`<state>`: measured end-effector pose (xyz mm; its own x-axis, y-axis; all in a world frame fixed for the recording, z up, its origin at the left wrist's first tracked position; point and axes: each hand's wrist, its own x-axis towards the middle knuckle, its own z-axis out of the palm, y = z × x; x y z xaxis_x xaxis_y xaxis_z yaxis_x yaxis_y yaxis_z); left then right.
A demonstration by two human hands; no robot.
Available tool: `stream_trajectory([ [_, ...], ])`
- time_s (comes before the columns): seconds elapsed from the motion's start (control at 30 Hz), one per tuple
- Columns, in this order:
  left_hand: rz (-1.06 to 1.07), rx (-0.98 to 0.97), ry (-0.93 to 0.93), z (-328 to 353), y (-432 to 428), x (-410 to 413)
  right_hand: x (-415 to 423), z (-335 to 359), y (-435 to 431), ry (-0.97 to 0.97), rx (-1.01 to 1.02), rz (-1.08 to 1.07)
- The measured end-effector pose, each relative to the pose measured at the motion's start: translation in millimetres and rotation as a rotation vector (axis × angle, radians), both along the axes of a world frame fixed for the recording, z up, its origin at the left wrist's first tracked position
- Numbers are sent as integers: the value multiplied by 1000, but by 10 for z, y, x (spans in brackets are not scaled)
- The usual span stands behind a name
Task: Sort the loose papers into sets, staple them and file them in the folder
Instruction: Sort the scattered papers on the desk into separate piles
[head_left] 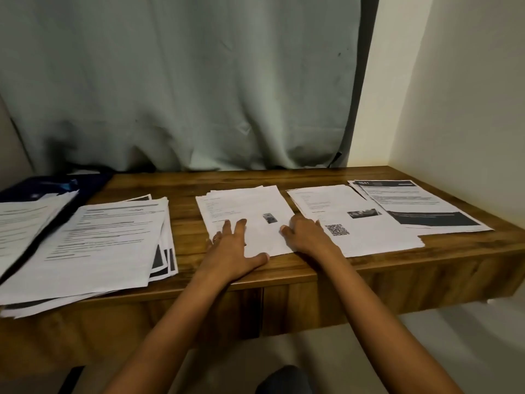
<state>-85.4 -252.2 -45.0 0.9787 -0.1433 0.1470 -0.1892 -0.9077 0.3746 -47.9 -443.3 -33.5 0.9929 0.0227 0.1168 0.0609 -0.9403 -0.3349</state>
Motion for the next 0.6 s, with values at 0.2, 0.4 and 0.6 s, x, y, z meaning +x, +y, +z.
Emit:
stream_trajectory([
  [0.2, -62, -64, -58, -18, 112, -76, -3, 18, 198, 1, -168, -109],
  [0.4, 22, -145, -211, 175, 585, -160, -282, 302, 841, -215, 287, 129],
  [0.6, 354, 57, -114, 342, 1613, -365, -396, 398, 1628, -22, 428, 292],
])
